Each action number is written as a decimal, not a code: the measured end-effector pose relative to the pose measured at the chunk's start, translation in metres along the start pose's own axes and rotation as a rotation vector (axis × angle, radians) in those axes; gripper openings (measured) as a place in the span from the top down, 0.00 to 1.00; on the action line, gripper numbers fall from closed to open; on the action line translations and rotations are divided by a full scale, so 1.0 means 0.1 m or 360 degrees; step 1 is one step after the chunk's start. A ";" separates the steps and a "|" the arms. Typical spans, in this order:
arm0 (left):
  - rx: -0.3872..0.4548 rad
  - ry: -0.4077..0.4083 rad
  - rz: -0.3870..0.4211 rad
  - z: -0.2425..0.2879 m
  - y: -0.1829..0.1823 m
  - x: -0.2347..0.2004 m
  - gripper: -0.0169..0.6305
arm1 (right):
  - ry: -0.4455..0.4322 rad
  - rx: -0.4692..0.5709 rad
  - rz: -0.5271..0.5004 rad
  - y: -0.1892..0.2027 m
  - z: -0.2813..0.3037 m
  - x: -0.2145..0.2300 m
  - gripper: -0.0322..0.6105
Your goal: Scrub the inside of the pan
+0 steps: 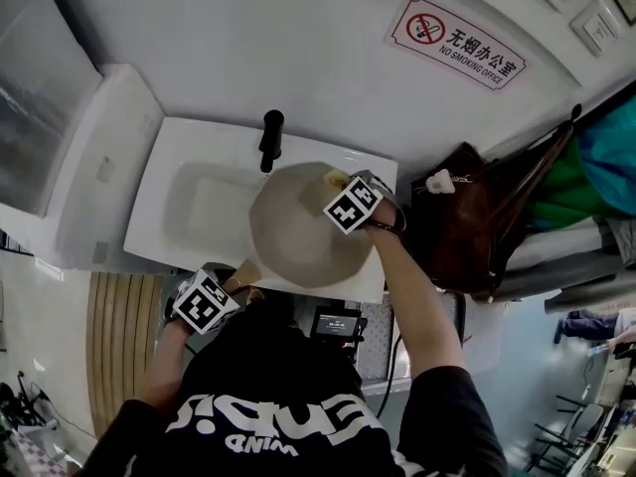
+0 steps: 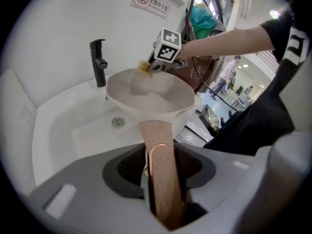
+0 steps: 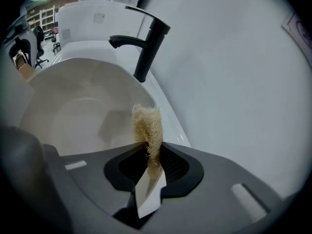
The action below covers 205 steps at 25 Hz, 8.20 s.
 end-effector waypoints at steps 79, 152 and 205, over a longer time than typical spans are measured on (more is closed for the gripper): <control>0.0073 0.0069 -0.0083 -0.04 -0.06 0.09 0.71 | -0.0778 0.0116 -0.0147 -0.79 -0.35 -1.59 0.83; 0.0026 0.0014 -0.0107 0.01 -0.03 0.09 0.72 | -0.0727 -0.0145 -0.0534 0.25 -0.49 -1.63 0.83; 0.0033 0.0091 -0.0158 0.03 0.04 0.01 0.72 | -0.0310 -0.0312 -0.0285 0.16 0.21 -0.81 0.84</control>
Point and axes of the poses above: the fingertips, and each gripper's own axes: z forward along the fingers, x to its right, y out of its underside, the point moved 7 cm from there along -z, backward along the fingers, and after that the axes turned 10 degrees about y, right-handed, at the moved point
